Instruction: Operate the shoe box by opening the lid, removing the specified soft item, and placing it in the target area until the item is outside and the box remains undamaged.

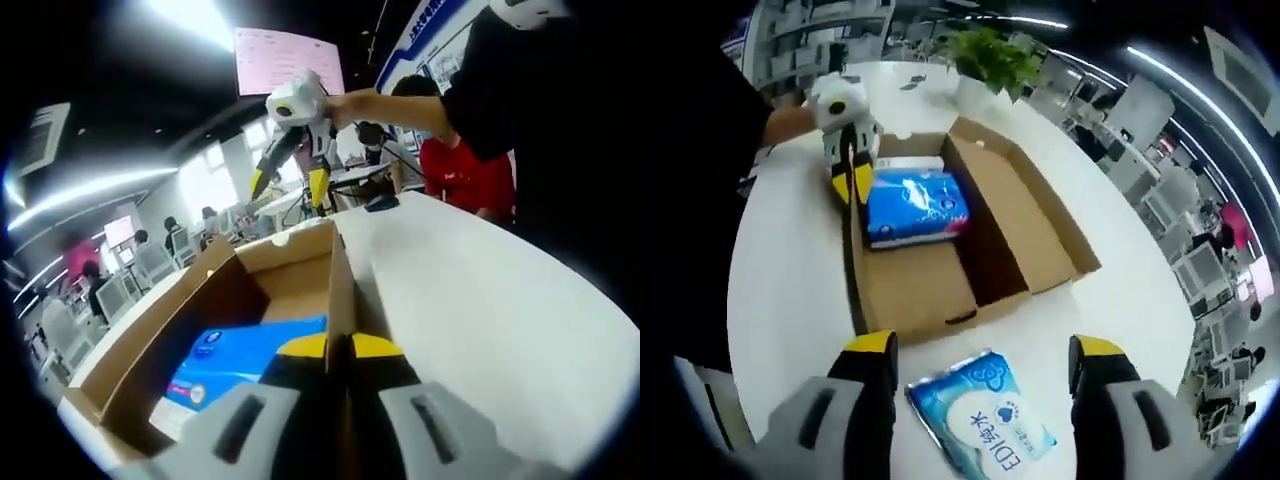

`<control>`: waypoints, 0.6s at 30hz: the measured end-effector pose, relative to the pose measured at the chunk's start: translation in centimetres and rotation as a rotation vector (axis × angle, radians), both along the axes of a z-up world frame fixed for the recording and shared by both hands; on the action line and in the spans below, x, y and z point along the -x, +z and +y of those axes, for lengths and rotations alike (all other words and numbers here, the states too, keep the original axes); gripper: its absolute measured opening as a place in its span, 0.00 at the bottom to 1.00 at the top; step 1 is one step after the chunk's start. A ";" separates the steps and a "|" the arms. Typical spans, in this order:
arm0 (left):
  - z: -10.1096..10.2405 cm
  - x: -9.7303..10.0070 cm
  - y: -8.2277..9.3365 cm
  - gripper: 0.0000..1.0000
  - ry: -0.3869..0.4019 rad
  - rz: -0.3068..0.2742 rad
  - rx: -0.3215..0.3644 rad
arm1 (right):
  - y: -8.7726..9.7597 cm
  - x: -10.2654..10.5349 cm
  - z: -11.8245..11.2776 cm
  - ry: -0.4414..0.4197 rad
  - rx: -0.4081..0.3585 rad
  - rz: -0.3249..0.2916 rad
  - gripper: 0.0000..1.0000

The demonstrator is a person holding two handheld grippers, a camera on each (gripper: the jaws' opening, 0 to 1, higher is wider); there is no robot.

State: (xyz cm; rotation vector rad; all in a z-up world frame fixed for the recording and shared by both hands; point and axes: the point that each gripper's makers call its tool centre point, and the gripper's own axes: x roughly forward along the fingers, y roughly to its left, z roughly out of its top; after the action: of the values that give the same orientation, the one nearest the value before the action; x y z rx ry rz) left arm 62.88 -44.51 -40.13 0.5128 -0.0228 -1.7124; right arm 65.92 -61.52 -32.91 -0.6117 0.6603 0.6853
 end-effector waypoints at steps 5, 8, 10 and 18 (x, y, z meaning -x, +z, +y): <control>0.1 0.0 0.0 0.06 -0.007 -0.004 0.001 | 1.2 -0.1 1.4 -0.011 -0.027 -0.009 0.72; 0.1 0.0 -0.1 0.06 -0.016 -0.011 0.008 | 1.4 0.2 2.7 -0.042 -0.073 -0.004 0.72; 0.1 0.0 -0.1 0.06 -0.019 -0.017 0.013 | 1.4 0.4 3.9 -0.066 -0.133 0.006 0.72; 0.2 0.1 -0.1 0.06 -0.023 -0.022 0.015 | 1.1 0.2 6.5 -0.149 -0.263 -0.001 0.73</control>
State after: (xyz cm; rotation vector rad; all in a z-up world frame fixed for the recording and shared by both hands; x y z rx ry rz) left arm 62.77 -44.29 -40.23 0.5217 -0.0579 -1.7280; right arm 65.74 -54.99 -31.86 -0.3167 0.5958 0.6198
